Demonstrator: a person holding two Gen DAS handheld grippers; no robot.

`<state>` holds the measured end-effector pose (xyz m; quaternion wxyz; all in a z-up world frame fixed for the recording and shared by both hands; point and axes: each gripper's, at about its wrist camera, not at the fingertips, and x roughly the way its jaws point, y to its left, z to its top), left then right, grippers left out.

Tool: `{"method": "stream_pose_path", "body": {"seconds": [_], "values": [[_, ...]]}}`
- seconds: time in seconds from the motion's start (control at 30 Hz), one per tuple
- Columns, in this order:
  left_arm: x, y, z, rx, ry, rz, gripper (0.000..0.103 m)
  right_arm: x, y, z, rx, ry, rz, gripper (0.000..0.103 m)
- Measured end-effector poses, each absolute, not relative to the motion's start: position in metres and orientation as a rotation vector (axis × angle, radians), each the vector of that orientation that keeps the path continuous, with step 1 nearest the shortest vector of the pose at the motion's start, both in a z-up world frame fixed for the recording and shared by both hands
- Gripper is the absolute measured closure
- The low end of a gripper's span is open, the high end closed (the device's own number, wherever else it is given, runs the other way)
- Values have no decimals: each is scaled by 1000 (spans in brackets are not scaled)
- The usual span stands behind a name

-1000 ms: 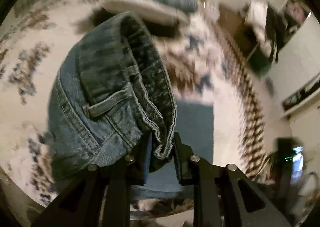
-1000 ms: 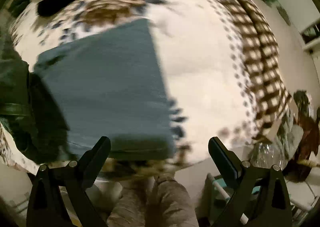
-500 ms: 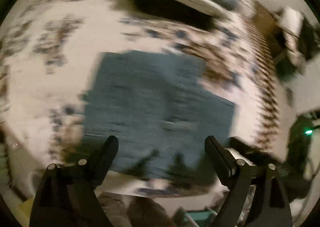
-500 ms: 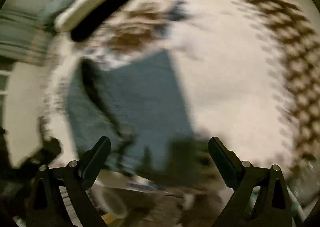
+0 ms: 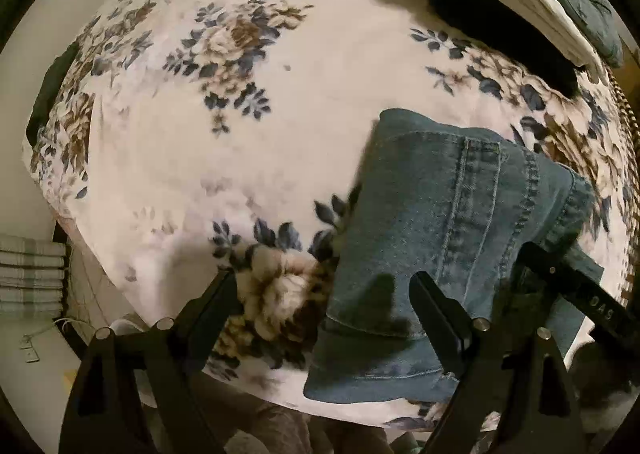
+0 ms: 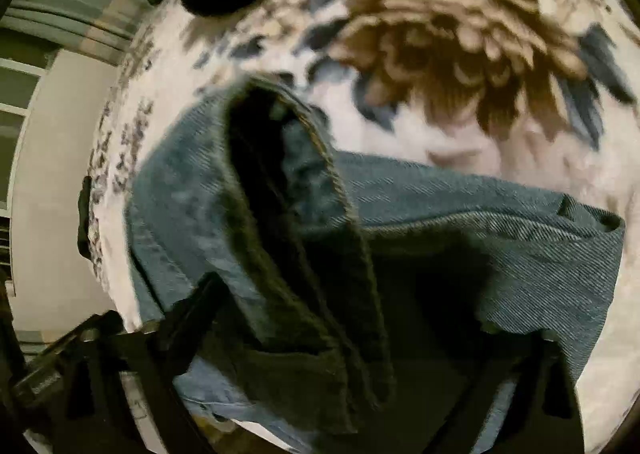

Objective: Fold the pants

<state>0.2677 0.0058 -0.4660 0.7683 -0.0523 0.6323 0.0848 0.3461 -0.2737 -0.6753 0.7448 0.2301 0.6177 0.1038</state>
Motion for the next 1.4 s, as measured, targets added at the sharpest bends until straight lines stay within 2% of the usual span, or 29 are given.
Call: {"method": "stream_pose_path", "body": {"seconds": [0.03, 0.07, 0.17, 0.3, 0.53, 0.8, 0.83, 0.9, 0.93, 0.97, 1.03, 1.17, 1.27, 1.4], "values": [[268, 6, -466, -119, 1377, 185, 15, 343, -268, -667, 469, 1327, 228, 61], [267, 5, -467, -123, 1382, 183, 15, 340, -261, -659, 421, 1305, 205, 72], [262, -1, -467, -98, 1386, 175, 15, 324, -248, -636, 371, 1256, 169, 84], [257, -3, -464, -154, 1401, 129, 15, 307, -258, -603, 425, 1228, 133, 88], [263, -9, -466, -314, 1411, 19, 15, 261, -349, -543, 483, 1188, -26, 89], [285, -44, -470, -335, 1405, -80, 15, 213, -452, -578, 623, 1266, -266, 89], [288, -50, -474, -327, 1409, -91, 15, 211, -456, -587, 623, 1279, -290, 88], [294, -60, -480, -308, 1414, -111, 15, 214, -456, -604, 612, 1329, -297, 78], [297, -67, -484, -296, 1423, -127, 15, 217, -458, -613, 592, 1367, -291, 63], [299, -71, -487, -286, 1427, -136, 15, 219, -459, -617, 584, 1388, -284, 41], [304, -82, -496, -272, 1439, -178, 15, 217, -463, -613, 626, 1358, -257, 21], [305, -85, -514, -352, 1484, -217, 15, 200, -472, -608, 719, 1349, -307, 21], [305, -72, -530, -510, 1525, -232, 15, 170, -478, -626, 972, 1357, -311, 21], [302, -69, -533, -549, 1514, -292, 15, 127, -478, -662, 1309, 1292, -285, 21]]}}
